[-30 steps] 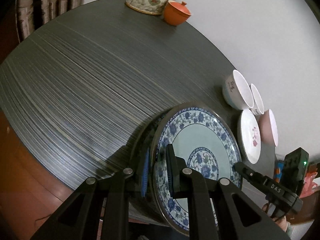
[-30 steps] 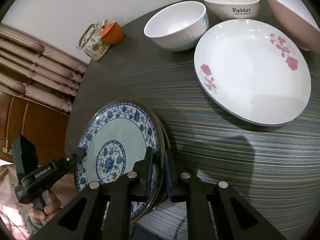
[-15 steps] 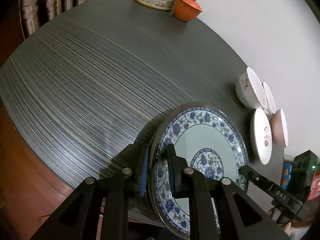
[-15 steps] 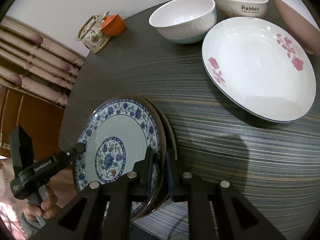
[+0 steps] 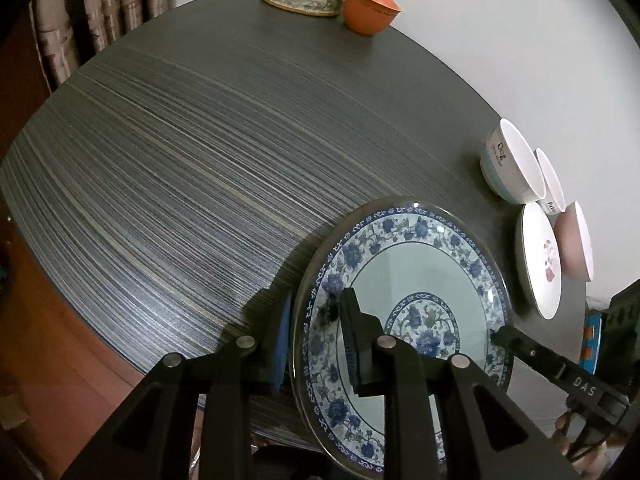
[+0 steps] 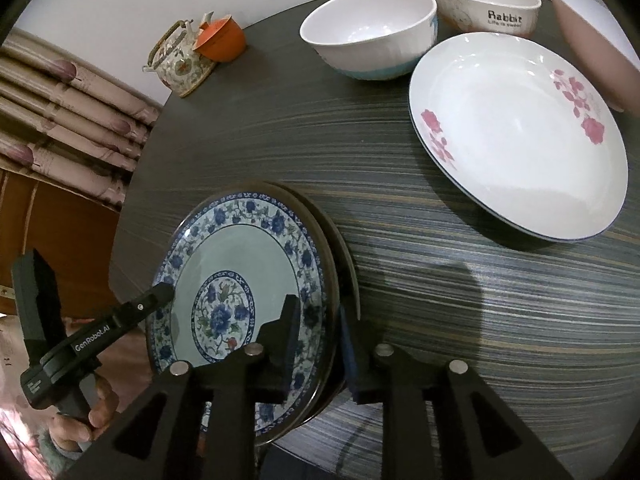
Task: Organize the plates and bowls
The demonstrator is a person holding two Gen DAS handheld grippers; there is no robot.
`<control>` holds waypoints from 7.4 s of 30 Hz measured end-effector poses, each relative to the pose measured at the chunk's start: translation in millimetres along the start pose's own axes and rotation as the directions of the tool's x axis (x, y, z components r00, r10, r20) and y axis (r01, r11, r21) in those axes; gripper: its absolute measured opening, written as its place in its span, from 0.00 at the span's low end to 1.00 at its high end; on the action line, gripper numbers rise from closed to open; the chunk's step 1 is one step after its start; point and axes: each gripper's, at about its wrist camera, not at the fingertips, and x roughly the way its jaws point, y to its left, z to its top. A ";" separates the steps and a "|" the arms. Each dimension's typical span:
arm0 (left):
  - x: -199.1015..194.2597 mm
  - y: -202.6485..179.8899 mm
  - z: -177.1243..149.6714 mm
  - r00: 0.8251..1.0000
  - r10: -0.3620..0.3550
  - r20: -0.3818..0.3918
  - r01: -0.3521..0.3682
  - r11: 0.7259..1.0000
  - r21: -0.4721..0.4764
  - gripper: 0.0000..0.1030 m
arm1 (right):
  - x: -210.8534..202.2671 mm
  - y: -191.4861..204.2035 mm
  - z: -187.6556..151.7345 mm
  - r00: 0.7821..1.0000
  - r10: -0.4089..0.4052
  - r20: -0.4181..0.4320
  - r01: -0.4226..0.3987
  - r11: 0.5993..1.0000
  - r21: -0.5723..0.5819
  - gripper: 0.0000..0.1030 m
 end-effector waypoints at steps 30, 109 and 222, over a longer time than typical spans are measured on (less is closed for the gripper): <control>-27.8 -1.6 -1.3 0.991 0.007 0.136 -0.009 1.000 0.015 0.27 | -60.1 -66.1 -12.2 0.985 0.014 0.170 -0.024 0.998 0.061 0.34; 88.7 -232.2 5.9 0.973 -0.100 -0.210 0.162 0.937 0.308 0.09 | -65.2 -196.9 34.5 0.973 -0.078 0.216 0.035 0.980 0.198 0.11; -10.9 -49.4 14.7 0.999 -0.001 -0.054 0.008 0.992 0.128 0.09 | -17.4 10.5 -1.9 0.999 -0.036 0.012 0.036 0.999 -0.035 0.11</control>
